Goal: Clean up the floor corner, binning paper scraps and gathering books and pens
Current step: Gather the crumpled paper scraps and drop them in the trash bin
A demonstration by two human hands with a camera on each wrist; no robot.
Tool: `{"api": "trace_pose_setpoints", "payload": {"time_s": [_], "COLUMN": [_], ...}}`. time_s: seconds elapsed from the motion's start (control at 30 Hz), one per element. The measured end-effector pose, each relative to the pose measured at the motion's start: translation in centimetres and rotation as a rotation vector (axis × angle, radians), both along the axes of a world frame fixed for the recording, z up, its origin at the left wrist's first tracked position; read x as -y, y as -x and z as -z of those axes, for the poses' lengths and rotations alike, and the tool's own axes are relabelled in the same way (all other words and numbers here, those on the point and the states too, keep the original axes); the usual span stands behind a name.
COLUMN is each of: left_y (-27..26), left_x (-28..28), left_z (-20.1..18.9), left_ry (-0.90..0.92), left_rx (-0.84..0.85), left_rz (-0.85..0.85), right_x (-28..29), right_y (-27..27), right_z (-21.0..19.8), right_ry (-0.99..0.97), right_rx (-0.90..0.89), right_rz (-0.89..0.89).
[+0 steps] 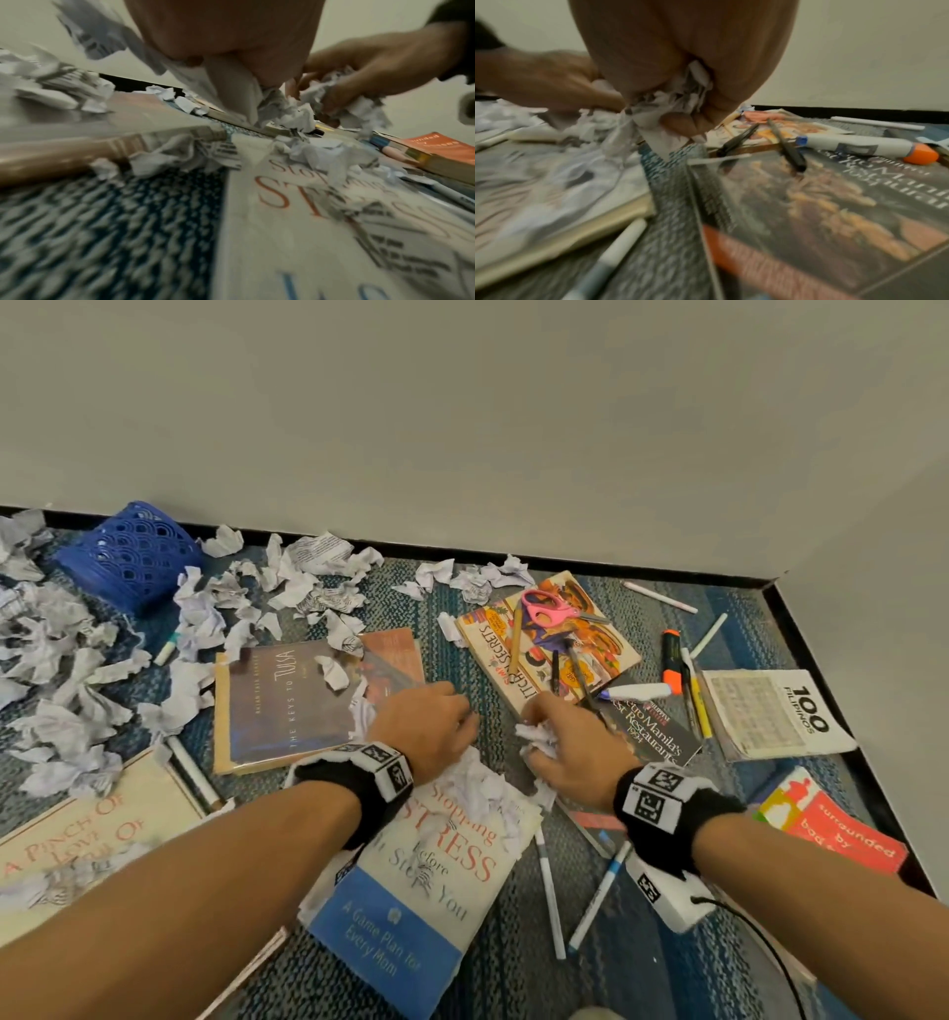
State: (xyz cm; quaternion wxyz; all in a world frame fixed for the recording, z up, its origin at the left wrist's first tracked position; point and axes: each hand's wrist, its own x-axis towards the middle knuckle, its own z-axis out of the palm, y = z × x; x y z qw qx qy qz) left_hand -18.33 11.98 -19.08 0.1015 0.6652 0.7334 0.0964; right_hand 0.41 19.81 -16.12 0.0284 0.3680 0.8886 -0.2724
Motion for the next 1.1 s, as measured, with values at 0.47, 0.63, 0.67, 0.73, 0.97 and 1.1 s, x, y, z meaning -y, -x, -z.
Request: {"api": "trace_pose_setpoints", "payload": {"time_s": [0.47, 0.63, 0.67, 0.73, 0.97, 1.1], "left_y": [1.3, 0.5, 0.5, 0.8, 5.0, 8.8], "left_x": [9.4, 9.4, 9.0, 8.2, 6.4, 6.7], "left_z": [0.5, 0.5, 0.4, 0.3, -0.8, -2.1], "left_ry": [0.232, 0.313, 0.309, 0.306, 0.166, 0.164], "left_rx": [-0.186, -0.260, -0.253, -0.276, -0.108, -0.071], "left_rz": [0.365, 0.481, 0.509, 0.550, 0.124, -0.070], "right_x": [6.4, 5.5, 5.3, 5.0, 7.9, 9.2], "right_y": [1.3, 2.0, 2.2, 2.2, 3.3, 6.6], "right_z": [3.8, 4.1, 3.7, 2.8, 0.9, 1.7], "right_ry": [-0.375, -0.292, -0.250, -0.134, -0.101, -0.132], "right_rx": [0.264, 0.291, 0.272, 0.213, 0.016, 0.045], "right_rz": [-0.577, -0.557, -0.501, -0.337, -0.266, -0.336]}}
